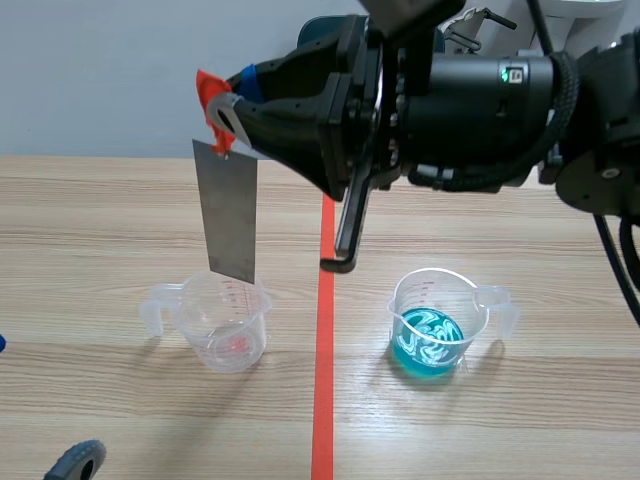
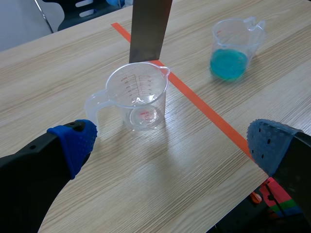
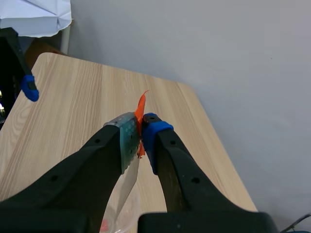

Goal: Do the redox reaction experiment

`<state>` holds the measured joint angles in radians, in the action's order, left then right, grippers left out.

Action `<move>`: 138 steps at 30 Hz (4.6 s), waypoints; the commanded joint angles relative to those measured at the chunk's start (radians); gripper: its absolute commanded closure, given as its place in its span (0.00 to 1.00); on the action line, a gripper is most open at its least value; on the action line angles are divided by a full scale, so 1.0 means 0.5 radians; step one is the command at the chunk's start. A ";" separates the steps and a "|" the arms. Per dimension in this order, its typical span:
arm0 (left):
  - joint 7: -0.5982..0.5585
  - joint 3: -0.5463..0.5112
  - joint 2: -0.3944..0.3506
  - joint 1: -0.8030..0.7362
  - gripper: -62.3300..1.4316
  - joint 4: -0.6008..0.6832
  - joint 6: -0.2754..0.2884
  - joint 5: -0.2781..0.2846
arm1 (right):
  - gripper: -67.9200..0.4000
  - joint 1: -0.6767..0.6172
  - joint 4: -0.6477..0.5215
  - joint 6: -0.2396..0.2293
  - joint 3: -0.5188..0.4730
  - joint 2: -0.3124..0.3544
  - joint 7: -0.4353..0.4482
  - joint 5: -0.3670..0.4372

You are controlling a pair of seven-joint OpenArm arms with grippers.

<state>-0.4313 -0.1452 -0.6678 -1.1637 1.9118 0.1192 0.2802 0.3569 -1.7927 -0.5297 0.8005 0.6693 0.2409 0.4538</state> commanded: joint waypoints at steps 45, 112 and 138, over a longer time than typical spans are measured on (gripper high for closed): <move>-0.029 -0.004 0.005 -0.010 0.00 0.027 -0.003 0.007 | 0.98 0.189 -0.034 0.034 -0.004 0.101 0.032 0.202; -0.029 -0.004 0.005 -0.010 0.00 0.027 -0.002 0.007 | 0.98 0.189 -0.034 0.033 -0.004 0.101 0.031 0.201; -0.035 -0.004 0.005 -0.009 0.00 0.027 -0.002 0.007 | 0.98 0.189 -0.034 0.148 -0.008 0.684 0.372 0.362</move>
<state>-0.4316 -0.1452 -0.6678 -1.1637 1.9118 0.1192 0.2802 0.4232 -1.7927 -0.4633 0.8005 0.9901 0.4042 0.6144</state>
